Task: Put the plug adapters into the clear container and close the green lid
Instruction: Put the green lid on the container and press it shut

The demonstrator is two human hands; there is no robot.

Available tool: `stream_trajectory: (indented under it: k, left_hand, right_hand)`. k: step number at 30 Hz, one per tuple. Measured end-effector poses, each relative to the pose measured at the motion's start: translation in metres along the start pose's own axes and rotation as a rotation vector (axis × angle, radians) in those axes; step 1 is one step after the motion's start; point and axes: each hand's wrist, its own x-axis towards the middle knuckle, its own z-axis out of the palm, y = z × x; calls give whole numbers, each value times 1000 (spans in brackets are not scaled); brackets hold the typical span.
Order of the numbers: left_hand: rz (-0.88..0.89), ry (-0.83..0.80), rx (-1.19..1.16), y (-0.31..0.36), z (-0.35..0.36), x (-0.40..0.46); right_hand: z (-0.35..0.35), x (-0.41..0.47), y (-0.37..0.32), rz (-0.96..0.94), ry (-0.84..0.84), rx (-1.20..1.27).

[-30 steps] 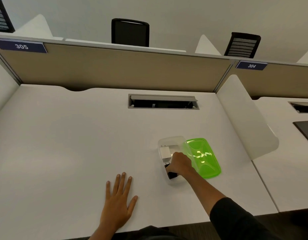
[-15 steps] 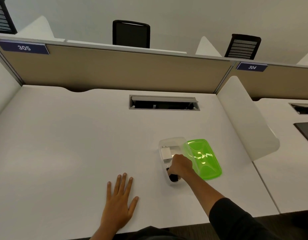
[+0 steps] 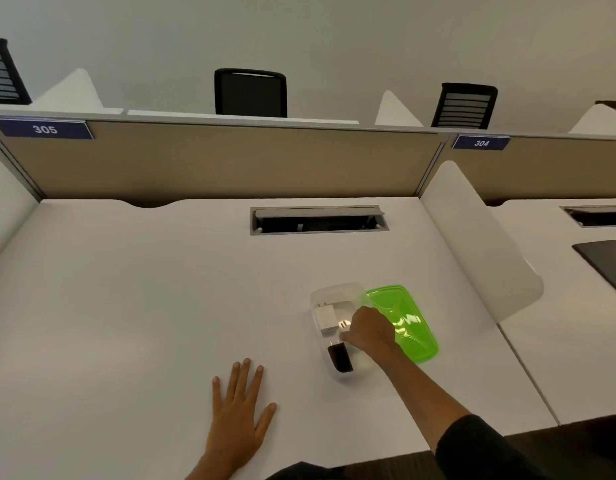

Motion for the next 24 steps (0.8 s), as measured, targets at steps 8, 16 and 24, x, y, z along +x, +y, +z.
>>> stream_trajectory:
  k: [8, 16, 24]
  left_hand:
    - [-115, 76, -413, 49, -49, 60]
    - [-322, -80, -1047, 120, -100, 117]
    - [-317, -62, -1079, 138, -99, 131]
  right_hand:
    - [10, -8, 42, -22, 199, 247]
    - [39, -29, 72, 180, 305, 421]
    - [54, -35, 82, 321, 142, 734]
